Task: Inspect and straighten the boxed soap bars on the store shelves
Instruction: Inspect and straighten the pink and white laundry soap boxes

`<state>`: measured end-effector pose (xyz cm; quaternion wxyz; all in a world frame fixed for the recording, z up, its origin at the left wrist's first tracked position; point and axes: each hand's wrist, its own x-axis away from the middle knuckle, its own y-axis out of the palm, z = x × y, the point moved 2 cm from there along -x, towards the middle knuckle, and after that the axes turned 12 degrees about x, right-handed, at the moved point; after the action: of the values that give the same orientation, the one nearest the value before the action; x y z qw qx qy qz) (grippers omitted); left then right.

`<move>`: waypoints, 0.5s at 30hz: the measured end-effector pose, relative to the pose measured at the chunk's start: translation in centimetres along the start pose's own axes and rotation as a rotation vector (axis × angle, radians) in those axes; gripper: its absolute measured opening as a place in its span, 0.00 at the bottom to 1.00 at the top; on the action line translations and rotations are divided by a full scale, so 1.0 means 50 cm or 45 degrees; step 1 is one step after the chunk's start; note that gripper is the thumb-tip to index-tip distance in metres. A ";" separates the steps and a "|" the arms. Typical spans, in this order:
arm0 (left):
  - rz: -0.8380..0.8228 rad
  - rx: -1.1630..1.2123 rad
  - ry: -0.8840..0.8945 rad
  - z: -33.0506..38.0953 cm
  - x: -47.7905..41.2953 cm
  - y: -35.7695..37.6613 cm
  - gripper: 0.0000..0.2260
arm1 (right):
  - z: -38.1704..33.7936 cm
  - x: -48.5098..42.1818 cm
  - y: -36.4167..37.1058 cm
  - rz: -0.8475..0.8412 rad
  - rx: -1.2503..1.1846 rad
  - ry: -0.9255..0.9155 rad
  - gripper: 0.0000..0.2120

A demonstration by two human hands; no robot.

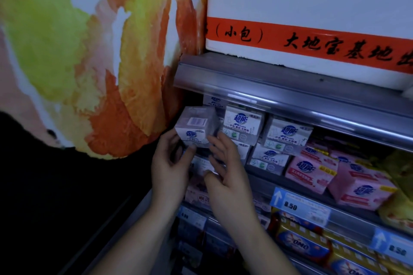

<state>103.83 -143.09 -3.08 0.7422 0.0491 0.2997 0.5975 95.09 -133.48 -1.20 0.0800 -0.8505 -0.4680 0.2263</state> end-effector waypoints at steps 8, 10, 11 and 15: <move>-0.014 -0.140 0.202 0.057 0.044 -0.010 0.14 | -0.012 0.038 -0.032 0.038 -0.109 -0.087 0.33; -0.044 -0.085 0.126 0.061 0.061 -0.016 0.17 | -0.010 0.046 -0.044 0.083 -0.116 -0.075 0.29; -0.057 -0.066 0.088 0.064 0.071 -0.017 0.18 | -0.009 0.051 -0.052 0.094 -0.129 -0.074 0.28; -0.160 0.133 -0.073 0.081 0.110 -0.014 0.21 | -0.002 0.082 -0.083 0.058 -0.209 -0.027 0.25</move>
<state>107.06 -137.07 -2.19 0.7829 0.0859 0.3116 0.5316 93.86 -127.75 -0.92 0.0000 -0.8622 -0.4664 0.1978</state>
